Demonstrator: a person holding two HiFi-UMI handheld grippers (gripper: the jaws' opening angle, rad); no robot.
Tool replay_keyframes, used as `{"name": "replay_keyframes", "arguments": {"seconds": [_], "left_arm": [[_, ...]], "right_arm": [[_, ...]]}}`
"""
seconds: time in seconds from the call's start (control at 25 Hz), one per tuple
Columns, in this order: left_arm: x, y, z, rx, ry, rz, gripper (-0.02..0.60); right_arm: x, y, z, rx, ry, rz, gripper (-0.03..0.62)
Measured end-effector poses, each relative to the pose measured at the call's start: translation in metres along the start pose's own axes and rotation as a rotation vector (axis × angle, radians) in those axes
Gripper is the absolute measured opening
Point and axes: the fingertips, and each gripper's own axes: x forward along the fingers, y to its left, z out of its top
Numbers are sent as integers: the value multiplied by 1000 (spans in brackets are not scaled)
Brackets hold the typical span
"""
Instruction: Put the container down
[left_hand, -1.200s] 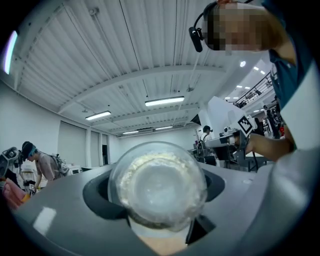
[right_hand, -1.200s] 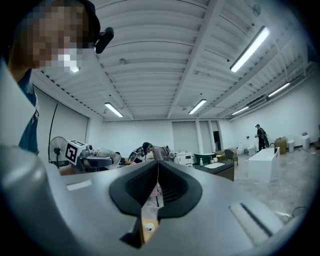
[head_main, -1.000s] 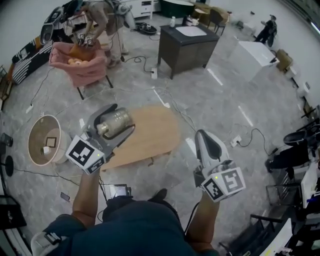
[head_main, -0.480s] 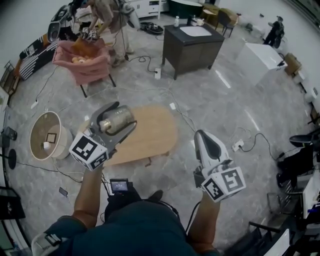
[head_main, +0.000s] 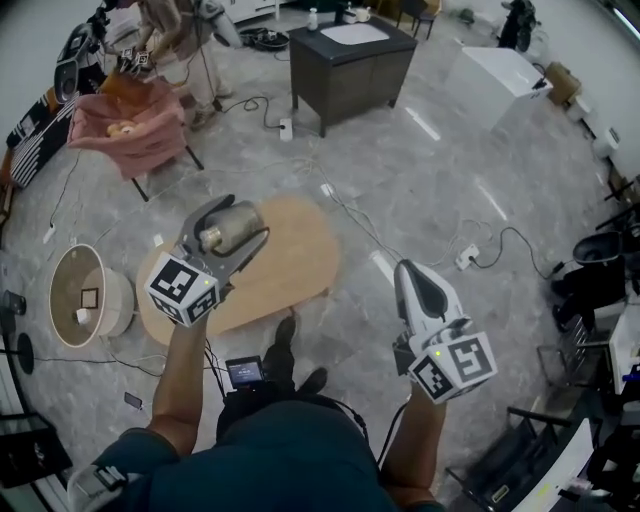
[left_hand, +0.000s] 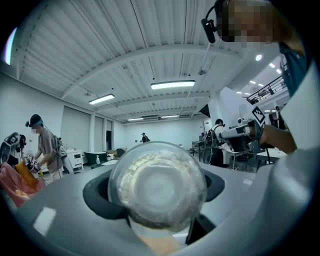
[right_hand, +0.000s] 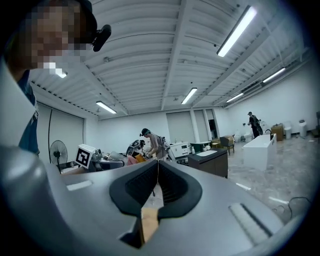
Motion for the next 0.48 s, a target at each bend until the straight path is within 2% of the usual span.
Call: {"name": "replay_keyframes", "arguments": {"seconds": [0.48], "left_arm": [[107, 52, -98, -92, 102, -112, 330]], "right_arm": [[42, -55, -37, 46, 113, -161, 12]]}}
